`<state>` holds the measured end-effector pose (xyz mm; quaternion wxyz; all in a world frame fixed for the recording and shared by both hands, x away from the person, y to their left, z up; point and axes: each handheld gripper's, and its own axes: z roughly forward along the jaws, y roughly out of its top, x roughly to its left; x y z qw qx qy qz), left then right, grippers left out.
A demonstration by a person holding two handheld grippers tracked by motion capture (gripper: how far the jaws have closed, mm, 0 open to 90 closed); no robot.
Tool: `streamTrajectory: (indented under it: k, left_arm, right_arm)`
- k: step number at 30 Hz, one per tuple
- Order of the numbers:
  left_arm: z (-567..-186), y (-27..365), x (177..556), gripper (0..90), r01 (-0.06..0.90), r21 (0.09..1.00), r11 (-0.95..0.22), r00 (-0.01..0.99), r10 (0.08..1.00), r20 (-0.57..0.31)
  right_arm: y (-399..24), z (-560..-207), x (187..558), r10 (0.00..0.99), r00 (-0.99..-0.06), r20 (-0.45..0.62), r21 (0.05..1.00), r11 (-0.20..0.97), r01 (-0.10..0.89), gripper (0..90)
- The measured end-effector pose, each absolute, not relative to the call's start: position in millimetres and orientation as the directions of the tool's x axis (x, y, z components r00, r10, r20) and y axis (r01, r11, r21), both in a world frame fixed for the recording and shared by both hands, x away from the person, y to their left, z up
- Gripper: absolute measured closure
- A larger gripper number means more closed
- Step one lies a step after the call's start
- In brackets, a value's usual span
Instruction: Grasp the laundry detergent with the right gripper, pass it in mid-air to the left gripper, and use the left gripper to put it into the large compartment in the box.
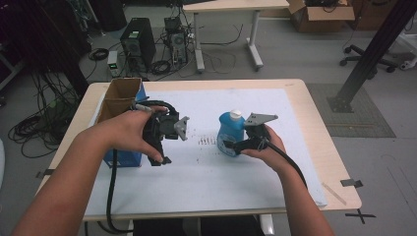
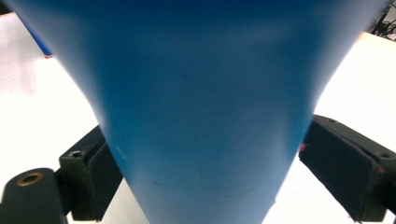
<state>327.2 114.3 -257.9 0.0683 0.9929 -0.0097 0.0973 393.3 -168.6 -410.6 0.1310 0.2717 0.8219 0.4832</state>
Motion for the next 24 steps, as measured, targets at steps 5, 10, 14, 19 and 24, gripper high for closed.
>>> streamTrajectory:
  k: [5,10,14,19,24]
  left_arm:
    - [-258.9,115.3,327.7,5.8,-0.029,0.136,-0.990,0.980,-0.002,0.197]
    - [-257.9,116.1,328.0,5.7,-0.024,0.137,-0.990,0.981,0.003,0.196]
    - [-257.7,116.6,328.2,5.7,-0.025,0.137,-0.990,0.980,0.002,0.197]
    - [-257.7,117.9,328.3,5.8,-0.020,0.132,-0.991,0.980,0.007,0.198]
    - [-256.9,118.7,328.1,5.7,-0.019,0.135,-0.991,0.980,0.008,0.200]
  right_arm:
    - [-167.4,-413.3,392.9,0.589,-0.807,0.039,0.869,0.379,0.318,14.0]
    - [-165.9,-413.7,392.6,0.594,-0.804,0.043,0.876,0.365,0.316,16.3]
    - [-164.1,-414.2,392.3,0.595,-0.803,0.028,0.880,0.367,0.303,19.8]
    - [-163.1,-415.8,392.5,0.594,-0.804,0.023,0.881,0.369,0.298,22.7]
    - [-163.4,-416.2,392.7,0.602,-0.798,0.017,0.882,0.367,0.296,25.4]
